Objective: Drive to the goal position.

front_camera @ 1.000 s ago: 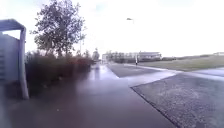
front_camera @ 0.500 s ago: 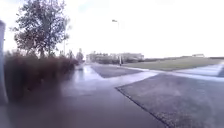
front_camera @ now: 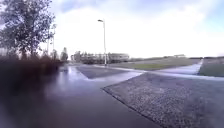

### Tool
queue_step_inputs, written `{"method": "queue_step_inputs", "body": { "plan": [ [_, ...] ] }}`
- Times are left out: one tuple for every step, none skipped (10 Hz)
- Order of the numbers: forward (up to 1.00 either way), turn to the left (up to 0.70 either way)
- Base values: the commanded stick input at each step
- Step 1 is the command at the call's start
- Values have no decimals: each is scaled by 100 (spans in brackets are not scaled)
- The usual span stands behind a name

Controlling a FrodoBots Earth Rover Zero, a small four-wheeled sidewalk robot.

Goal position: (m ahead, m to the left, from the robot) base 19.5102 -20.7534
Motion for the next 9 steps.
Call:
{"method": "queue_step_inputs", "body": {
  "plan": [
    [0,-100],
    [0,-29],
    [0,-7],
    [0,0],
    [0,0],
    [0,0],
    [0,0],
    [0,0],
    [4,0]
  ]
}}
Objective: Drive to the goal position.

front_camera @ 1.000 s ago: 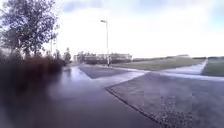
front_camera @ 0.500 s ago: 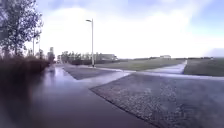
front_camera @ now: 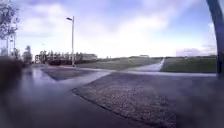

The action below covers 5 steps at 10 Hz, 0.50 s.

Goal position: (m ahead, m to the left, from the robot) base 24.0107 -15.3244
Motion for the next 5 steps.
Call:
{"method": "queue_step_inputs", "body": {
  "plan": [
    [71,0],
    [100,0],
    [100,0],
    [100,0],
    [100,0]
  ]
}}
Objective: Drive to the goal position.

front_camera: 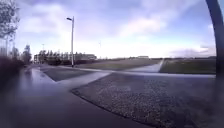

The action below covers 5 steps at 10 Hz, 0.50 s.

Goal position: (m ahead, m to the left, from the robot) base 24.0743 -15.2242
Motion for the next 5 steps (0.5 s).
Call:
{"method": "queue_step_inputs", "body": {
  "plan": [
    [100,0],
    [100,0],
    [100,0],
    [100,0],
    [100,0]
  ]
}}
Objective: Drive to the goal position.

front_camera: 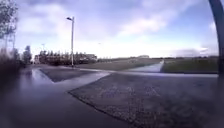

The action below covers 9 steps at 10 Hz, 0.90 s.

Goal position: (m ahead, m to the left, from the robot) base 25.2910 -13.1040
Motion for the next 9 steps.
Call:
{"method": "queue_step_inputs", "body": {
  "plan": [
    [100,0],
    [100,0],
    [100,0],
    [100,0],
    [100,0],
    [100,-26],
    [100,-40],
    [100,-40],
    [100,-40]
  ]
}}
